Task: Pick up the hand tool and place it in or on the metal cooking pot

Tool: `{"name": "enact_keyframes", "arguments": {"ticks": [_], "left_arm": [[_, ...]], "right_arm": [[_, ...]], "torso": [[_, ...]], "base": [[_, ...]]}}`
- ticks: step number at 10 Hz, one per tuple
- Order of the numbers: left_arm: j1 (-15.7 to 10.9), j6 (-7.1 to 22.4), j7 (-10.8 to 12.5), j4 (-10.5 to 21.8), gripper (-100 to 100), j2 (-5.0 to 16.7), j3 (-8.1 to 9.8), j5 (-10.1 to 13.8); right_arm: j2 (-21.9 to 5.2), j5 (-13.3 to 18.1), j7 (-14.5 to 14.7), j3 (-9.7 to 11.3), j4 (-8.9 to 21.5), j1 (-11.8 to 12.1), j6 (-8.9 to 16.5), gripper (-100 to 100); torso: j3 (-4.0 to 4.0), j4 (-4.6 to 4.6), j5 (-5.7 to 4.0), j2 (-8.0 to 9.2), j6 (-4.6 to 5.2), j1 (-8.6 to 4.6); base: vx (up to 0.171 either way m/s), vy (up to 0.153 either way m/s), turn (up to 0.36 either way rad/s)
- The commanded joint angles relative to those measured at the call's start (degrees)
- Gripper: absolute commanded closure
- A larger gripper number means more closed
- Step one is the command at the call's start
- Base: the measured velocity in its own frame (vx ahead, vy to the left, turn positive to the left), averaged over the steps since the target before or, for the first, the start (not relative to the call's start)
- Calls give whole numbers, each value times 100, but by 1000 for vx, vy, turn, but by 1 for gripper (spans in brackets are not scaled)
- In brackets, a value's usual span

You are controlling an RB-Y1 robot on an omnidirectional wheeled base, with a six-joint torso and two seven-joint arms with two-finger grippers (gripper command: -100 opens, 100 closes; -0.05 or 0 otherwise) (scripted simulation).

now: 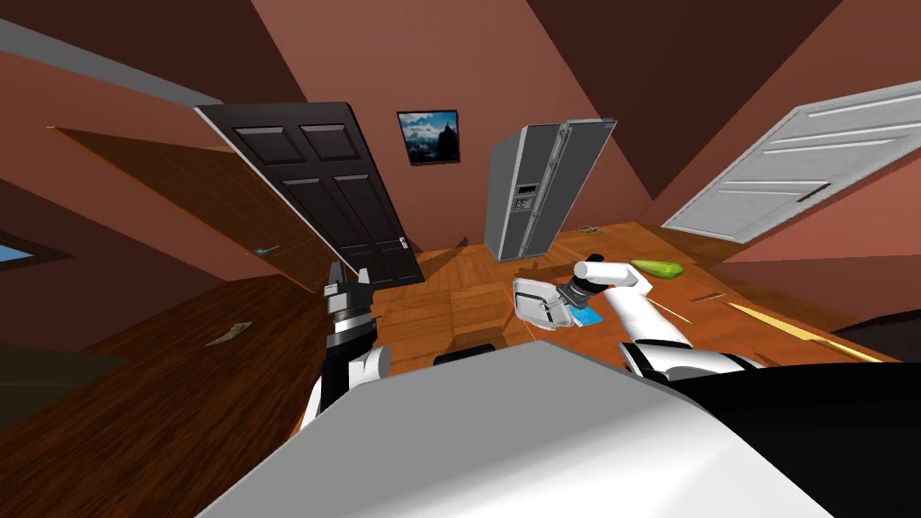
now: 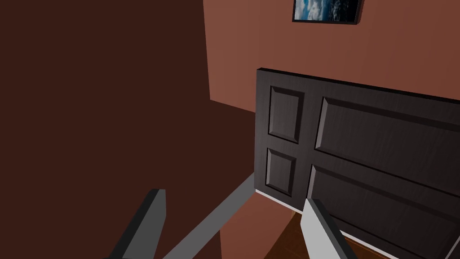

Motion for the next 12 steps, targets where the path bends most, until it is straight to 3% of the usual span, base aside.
{"name": "enact_keyframes", "arguments": {"ticks": [1,6,8,9,12], "left_arm": [[0,0,0,0,0,0,0,0],[-1,0,0,0,0,0,0,0],[-1,0,0,0,0,0,0,0],[-1,0,0,0,0,0,0,0],[-1,0,0,0,0,0,0,0]], "right_arm": [[-68,-204,-119,-35,-1,-28,205,100],[-179,-611,-690,-109,-45,-64,592,100],[-184,-615,-690,-107,-39,-75,588,100],[-184,-619,-709,-107,-39,-78,593,-100],[-184,-619,-707,-107,-39,-78,592,-100]], "torso": [[0,0,0,0,0,0],[7,1,-4,16,8,-14],[15,2,-7,30,16,-23],[20,3,-8,39,19,-27],[25,5,-9,48,19,-29]], "base": [[90,52,79],[73,23,66],[23,5,13],[0,0,0],[0,0,0]]}}
